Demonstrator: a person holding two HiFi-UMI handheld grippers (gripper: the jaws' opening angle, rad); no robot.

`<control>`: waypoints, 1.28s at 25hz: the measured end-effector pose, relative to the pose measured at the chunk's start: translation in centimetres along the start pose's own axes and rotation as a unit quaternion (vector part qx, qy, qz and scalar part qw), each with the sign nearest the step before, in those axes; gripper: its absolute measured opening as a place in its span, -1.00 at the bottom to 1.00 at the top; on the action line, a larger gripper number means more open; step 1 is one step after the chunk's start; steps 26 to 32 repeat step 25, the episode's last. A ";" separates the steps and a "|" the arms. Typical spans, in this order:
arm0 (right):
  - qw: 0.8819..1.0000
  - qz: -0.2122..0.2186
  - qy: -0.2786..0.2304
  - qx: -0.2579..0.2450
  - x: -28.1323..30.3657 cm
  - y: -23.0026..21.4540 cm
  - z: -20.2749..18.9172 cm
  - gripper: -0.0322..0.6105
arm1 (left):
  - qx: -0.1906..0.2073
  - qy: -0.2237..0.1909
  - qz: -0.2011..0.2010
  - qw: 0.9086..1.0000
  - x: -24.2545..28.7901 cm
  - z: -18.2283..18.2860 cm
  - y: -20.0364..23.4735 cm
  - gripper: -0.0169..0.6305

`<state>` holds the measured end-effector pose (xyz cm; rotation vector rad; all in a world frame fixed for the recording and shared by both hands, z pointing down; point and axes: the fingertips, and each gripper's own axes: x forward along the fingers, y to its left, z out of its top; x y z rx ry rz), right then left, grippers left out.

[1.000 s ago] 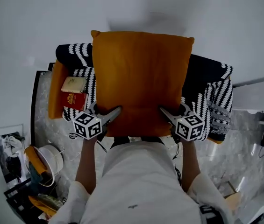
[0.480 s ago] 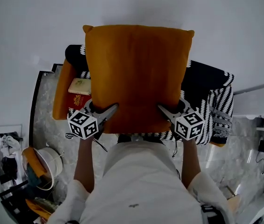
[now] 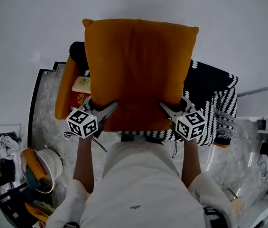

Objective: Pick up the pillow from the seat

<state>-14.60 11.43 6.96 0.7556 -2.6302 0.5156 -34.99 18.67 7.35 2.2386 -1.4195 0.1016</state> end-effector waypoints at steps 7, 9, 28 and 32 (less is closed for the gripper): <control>1.000 -0.003 -0.005 0.006 0.9 1.9 -0.4 0.00 | 0.009 0.005 -0.001 1.000 -1.7 0.0 1.1 0.10; 1.000 -0.003 -0.004 0.007 1.1 2.2 -0.6 0.00 | 0.010 0.007 0.000 1.000 -2.0 -0.2 1.3 0.10; 1.000 0.001 0.005 -0.003 1.9 4.1 -1.0 0.00 | 0.004 0.001 0.008 1.000 -4.0 -1.0 2.0 0.10; 1.000 0.001 0.005 -0.003 1.9 4.1 -1.0 0.00 | 0.004 0.001 0.008 1.000 -4.0 -1.0 2.0 0.10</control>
